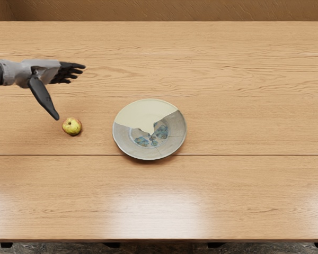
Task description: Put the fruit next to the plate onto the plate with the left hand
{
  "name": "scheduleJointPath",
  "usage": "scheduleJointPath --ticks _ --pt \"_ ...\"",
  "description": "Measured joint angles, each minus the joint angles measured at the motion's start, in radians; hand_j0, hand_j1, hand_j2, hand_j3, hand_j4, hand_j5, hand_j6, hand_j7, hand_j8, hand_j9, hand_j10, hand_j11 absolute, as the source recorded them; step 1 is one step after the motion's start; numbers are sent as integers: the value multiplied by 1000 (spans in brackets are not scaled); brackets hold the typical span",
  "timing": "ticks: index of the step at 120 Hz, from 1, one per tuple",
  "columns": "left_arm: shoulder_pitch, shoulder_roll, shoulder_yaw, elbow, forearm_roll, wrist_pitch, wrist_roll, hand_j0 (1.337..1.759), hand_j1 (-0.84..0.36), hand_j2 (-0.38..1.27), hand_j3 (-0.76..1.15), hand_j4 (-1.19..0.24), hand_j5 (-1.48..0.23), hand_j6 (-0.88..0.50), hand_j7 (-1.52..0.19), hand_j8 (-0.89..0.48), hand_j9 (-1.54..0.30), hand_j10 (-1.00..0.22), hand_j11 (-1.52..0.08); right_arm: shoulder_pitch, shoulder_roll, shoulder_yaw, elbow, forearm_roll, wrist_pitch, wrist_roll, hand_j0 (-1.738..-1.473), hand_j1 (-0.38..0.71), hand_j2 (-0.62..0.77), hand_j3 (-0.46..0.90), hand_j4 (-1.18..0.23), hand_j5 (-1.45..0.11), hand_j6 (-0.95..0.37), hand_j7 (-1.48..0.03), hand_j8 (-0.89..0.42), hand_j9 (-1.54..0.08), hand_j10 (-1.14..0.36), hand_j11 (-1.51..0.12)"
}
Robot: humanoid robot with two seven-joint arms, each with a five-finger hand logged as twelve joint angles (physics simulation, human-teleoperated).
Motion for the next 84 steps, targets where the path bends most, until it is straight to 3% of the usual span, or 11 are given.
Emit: scheduleJointPath --ticks 16,22,34,44,51,59,74,84 --pt "-2 18 -1 0 -6 0 27 1658 349 1 0 -3 0 -4 0 -3 0 -2 0 1 0 1 0 0 -1 0 -1658 -333 -3 0 -13 -17 -13 -17 -13 -17 -13 -17" --pt "-2 14 -1 0 -11 0 60 1658 349 1 0 -3 0 -4 0 -3 0 -2 0 2 0 1 0 0 -1 0 -1658 -333 -3 0 -13 -17 -13 -17 -13 -17 -13 -17" --pt "-9 6 -3 -3 -21 0 212 1658 349 1 0 -3 0 -4 0 -4 0 -3 0 2 0 2 0 0 -2 0 -1658 -333 -3 0 -13 -17 -13 -17 -13 -17 -13 -17" --pt "-50 6 -9 -25 -25 0 383 1658 349 1 0 -3 0 -4 0 -4 0 -3 0 3 0 2 0 0 -2 0 -1658 -333 -3 0 -13 -17 -13 -17 -13 -17 -13 -17" --pt "-75 26 -11 -121 -38 0 472 1658 349 1 0 -3 -1 -4 0 -4 0 -2 0 4 0 2 0 0 -2 0 -1658 -333 -3 0 -13 -17 -13 -17 -13 -17 -13 -17" --pt "-115 49 -14 -246 -40 0 528 1658 349 1 0 -3 0 -4 0 -4 0 -3 0 5 0 2 0 0 -2 0 -1658 -333 -3 0 -13 -17 -13 -17 -13 -17 -13 -17" --pt "-150 177 -17 -496 19 0 572 1658 349 1 0 -3 0 -4 0 -4 0 -2 0 6 0 3 0 0 -2 0 -1658 -333 -3 0 -13 -17 -13 -17 -13 -17 -13 -17" --pt "-132 143 -13 -610 123 50 583 1658 349 1 0 -4 -1 -5 0 -4 0 -3 0 7 0 4 0 0 -2 0 -1658 -333 -3 0 -13 -17 -13 -17 -13 -17 -13 -17"
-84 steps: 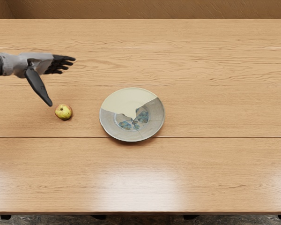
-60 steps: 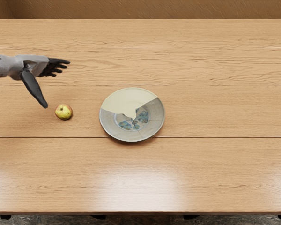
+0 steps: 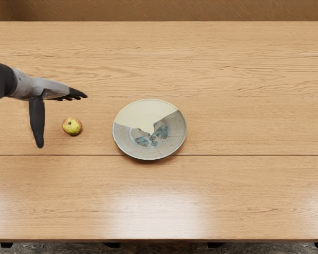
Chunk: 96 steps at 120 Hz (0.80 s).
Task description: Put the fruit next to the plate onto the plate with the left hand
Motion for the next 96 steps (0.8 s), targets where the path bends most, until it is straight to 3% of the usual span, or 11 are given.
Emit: scheduleJointPath --ticks 10,28,39,78,96 --pt "3 -117 5 -54 170 108 5 1658 349 1 0 -4 -1 -5 0 -5 0 -3 0 0 0 0 0 0 0 0 -1658 -333 -3 0 -13 -17 -13 -17 -13 -17 -13 -17" --pt "68 -126 14 -76 434 308 8 1658 349 1 0 -4 -1 -5 0 -4 0 -3 0 6 0 0 0 0 0 0 -1658 -333 -3 0 -13 -17 -13 -17 -13 -17 -13 -17" --pt "156 -142 16 -76 525 350 8 1658 349 1 0 -4 -1 -5 0 -5 0 -3 0 11 0 0 0 0 0 0 -1658 -333 -3 0 -13 -17 -13 -17 -13 -17 -13 -17" --pt "169 -162 115 -69 609 368 8 1658 348 2 0 -6 -2 -7 -2 -7 -2 -5 -2 27 0 1 0 0 0 0 -1658 -333 -3 0 -13 -17 -13 -17 -13 -17 -13 -17" --pt "170 -189 162 -33 642 369 8 1658 347 3 0 -7 -4 -9 -4 -8 -4 -7 -3 29 0 0 0 0 0 0 -1658 -333 -3 0 -13 -17 -13 -17 -13 -17 -13 -17"
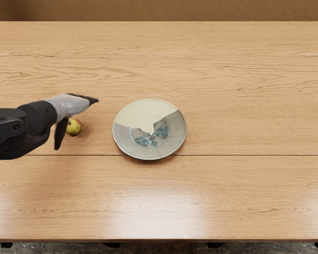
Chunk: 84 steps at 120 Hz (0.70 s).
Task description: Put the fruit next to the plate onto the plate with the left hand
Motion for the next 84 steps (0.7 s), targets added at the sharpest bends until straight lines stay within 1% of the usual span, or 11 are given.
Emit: scheduleJointPath --ticks 14,26,44,69,84 --pt "2 -15 12 40 6 5 0 1658 344 4 0 -11 -8 -12 -8 -12 -8 -10 -8 0 0 0 0 0 0 0 -1658 -333 -3 0 -13 -17 -13 -17 -13 -17 -13 -17" --pt "3 -17 12 61 8 10 0 1658 315 8 0 -34 -39 -36 -39 -36 -39 -34 -39 0 0 -1 0 0 0 0 -1658 -333 -3 0 -13 -17 -13 -17 -13 -17 -13 -17" --pt "9 -17 13 71 9 44 0 1658 272 16 0 -70 -86 -72 -86 -72 -86 -70 -85 1 0 0 0 0 0 0 -1658 -333 -3 0 -13 -17 -13 -17 -13 -17 -13 -17" --pt "49 -35 19 80 30 121 0 1658 244 21 0 -95 -117 -96 -117 -96 -117 -94 -117 1 0 0 0 0 0 0 -1658 -333 -3 0 -13 -17 -13 -17 -13 -17 -13 -17" --pt "51 -35 20 85 34 137 0 1658 202 28 0 -130 -163 -131 -162 -131 -162 -129 -162 1 0 0 0 0 0 0 -1658 -333 -3 0 -13 -17 -13 -17 -13 -17 -13 -17"
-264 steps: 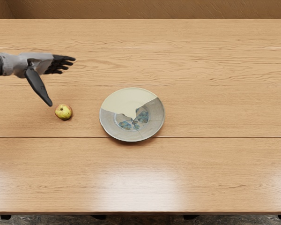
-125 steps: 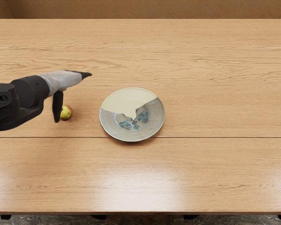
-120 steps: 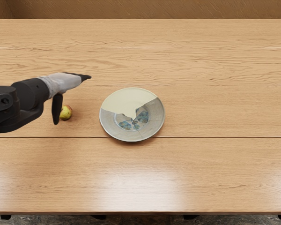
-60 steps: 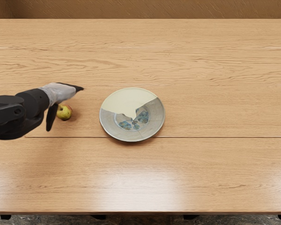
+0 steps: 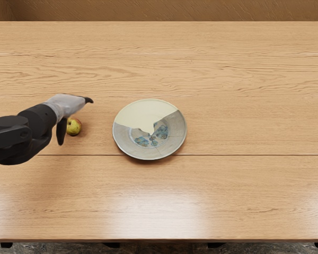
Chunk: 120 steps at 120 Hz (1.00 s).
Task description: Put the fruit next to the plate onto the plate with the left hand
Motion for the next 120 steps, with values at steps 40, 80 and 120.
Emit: scheduleJointPath --ticks 40,80,120 --pt "43 -16 0 16 20 25 0 1658 74 50 0 -237 -302 -238 -301 -238 -301 -236 -301 0 0 0 0 0 0 0 -1658 -333 -3 0 -13 -17 -13 -17 -13 -17 -13 -17" --pt "46 -15 0 26 7 29 0 1658 -81 76 0 -365 -470 -367 -470 -366 -469 -365 -469 0 0 0 0 0 0 0 -1658 -333 -3 0 -13 -17 -13 -17 -13 -17 -13 -17" --pt "61 -17 0 40 8 28 0 1658 -200 97 0 -466 -598 -439 -600 -466 -599 -465 -599 0 0 0 0 0 0 0 -1658 -333 -3 0 -13 -17 -13 -17 -13 -17 -13 -17"
